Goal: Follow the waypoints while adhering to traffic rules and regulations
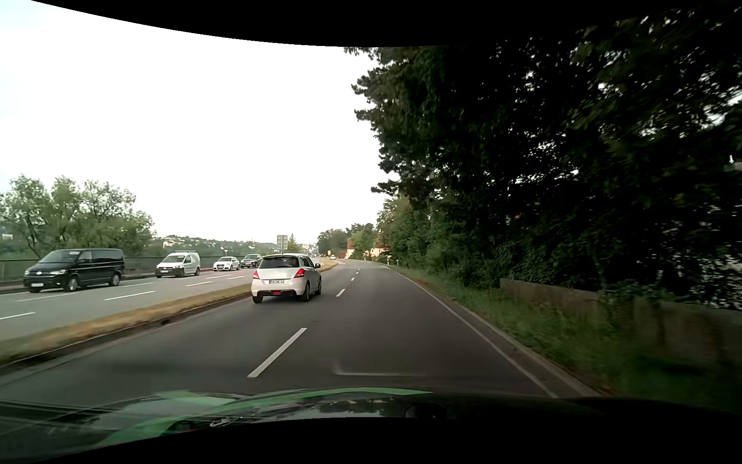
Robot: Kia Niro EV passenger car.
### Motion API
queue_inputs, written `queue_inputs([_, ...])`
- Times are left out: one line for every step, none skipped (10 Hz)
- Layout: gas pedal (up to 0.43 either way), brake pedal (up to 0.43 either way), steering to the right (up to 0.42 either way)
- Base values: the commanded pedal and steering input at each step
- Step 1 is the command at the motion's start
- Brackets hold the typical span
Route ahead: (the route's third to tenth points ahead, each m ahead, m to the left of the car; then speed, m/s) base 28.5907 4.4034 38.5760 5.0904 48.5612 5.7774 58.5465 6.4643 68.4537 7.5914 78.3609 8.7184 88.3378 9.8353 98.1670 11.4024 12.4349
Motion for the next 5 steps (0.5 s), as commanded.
queue_inputs([0.248, 0.0, -0.014])
queue_inputs([0.248, 0.0, -0.015])
queue_inputs([0.248, 0.0, -0.015])
queue_inputs([0.248, 0.0, -0.015])
queue_inputs([0.24, 0.0, -0.015])
